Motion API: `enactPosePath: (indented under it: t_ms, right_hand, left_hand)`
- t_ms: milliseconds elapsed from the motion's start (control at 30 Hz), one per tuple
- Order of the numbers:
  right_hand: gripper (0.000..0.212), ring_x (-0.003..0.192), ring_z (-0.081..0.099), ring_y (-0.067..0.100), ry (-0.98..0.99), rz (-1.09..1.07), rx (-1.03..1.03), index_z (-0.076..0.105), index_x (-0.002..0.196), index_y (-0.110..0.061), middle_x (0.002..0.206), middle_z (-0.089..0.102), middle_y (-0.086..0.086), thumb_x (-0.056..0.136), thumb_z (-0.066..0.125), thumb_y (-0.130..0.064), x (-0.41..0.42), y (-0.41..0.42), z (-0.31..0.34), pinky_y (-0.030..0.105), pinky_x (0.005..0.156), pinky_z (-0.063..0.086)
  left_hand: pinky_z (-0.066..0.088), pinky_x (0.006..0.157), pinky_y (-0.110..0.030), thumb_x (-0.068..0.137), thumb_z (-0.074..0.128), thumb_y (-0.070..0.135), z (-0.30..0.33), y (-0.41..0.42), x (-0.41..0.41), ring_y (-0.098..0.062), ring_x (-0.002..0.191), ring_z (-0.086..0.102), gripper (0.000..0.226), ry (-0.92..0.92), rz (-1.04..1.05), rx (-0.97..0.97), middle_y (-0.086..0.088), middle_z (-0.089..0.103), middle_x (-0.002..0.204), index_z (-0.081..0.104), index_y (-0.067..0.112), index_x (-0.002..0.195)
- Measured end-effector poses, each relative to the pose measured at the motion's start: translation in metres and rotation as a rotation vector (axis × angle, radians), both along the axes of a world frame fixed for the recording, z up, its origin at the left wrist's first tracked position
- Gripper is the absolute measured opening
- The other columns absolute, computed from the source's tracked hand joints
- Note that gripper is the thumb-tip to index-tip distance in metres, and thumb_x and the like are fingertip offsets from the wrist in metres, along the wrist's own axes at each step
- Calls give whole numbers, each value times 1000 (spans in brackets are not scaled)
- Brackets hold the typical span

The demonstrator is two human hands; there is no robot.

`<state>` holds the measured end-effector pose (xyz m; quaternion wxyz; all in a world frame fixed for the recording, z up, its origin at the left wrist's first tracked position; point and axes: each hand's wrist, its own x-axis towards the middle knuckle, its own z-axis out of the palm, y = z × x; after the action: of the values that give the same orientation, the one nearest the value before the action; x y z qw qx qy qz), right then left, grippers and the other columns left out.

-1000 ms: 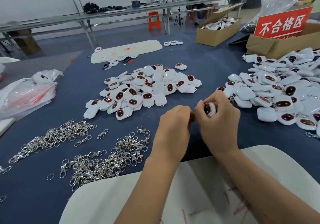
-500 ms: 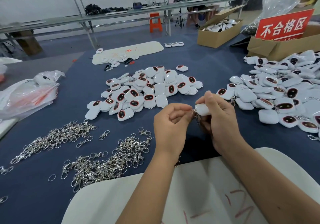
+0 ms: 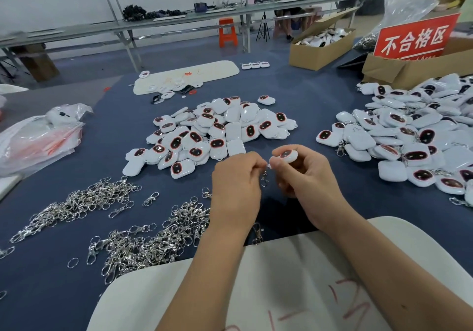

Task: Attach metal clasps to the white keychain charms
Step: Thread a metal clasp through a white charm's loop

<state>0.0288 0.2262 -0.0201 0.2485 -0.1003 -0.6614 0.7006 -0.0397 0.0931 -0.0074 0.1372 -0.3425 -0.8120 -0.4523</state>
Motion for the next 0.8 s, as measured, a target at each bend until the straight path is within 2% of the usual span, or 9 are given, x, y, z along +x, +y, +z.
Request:
enactPosePath:
  t_ms: [67, 100, 200, 267, 333, 400, 500, 667, 800]
  right_hand:
    - [8, 56, 49, 16, -12, -8, 8, 68, 101, -11, 64, 59, 0, 98, 73, -17, 1, 1, 0, 23, 47, 40]
    - [8, 56, 48, 16, -4, 0, -19, 68, 97, -13, 64, 58, 0, 97, 72, -20, 1, 1, 1, 23, 46, 39]
    - [10, 55, 47, 15, 48, 40, -157, 73, 93, -19, 66, 54, 4, 92, 69, -29, -1, 3, 4, 22, 44, 35]
    - [13, 55, 47, 15, 70, 65, -211, 75, 96, -19, 69, 55, 6, 90, 70, -30, -1, 4, 5, 22, 44, 35]
    - [16, 56, 48, 16, 93, 95, -253, 75, 100, -17, 72, 57, 7, 90, 71, -29, -2, 5, 4, 22, 45, 36]
    - [23, 56, 49, 15, 129, 126, -308, 71, 107, -10, 72, 59, 5, 91, 69, -26, -1, 7, 3, 22, 45, 36]
    - [32, 56, 49, 15, 140, 142, -317, 66, 115, -3, 70, 58, 4, 91, 69, -24, -2, 7, 4, 21, 45, 36]
    - [31, 57, 49, 16, 127, 134, -290, 67, 115, -6, 70, 57, 4, 91, 69, -26, -2, 5, 4, 22, 46, 36]
    - [32, 57, 50, 16, 116, 122, -292, 68, 115, -6, 71, 57, 6, 91, 71, -26, -1, 5, 4, 22, 46, 37]
  left_hand:
    - [52, 73, -44, 91, 54, 11, -1, 2, 3, -21, 76, 64, 21, 18, -5, -76, 2, 70, 77, 73, 18, 83]
    - [53, 73, -41, 92, 57, 9, -2, 3, 5, -18, 76, 65, 20, -21, -14, -33, 4, 71, 78, 74, 18, 84]
    - [54, 74, -22, 91, 70, 3, -4, 9, 11, -5, 76, 68, 16, -320, -30, 294, 10, 74, 79, 77, 17, 87]
    - [55, 80, -25, 91, 72, 5, -4, 13, 11, -7, 79, 68, 13, -518, -45, 460, 5, 75, 83, 77, 17, 92]
    - [56, 85, -29, 91, 74, 9, -3, 15, 11, -9, 83, 69, 11, -679, -91, 521, -2, 77, 87, 75, 16, 98]
    - [54, 81, -25, 91, 75, 9, -2, 15, 12, -8, 80, 69, 10, -765, -131, 542, -4, 77, 85, 75, 14, 100]
    - [54, 81, -27, 90, 75, 6, 1, 14, 12, -12, 79, 68, 9, -808, -124, 582, -6, 76, 82, 75, 12, 96]
    - [55, 79, -31, 87, 76, 3, 3, 13, 13, -17, 77, 68, 8, -862, -88, 670, -10, 75, 78, 75, 8, 94]
    - [54, 72, -22, 86, 77, 0, 3, 13, 10, -13, 72, 67, 10, -729, -53, 614, -8, 76, 78, 76, 10, 87]
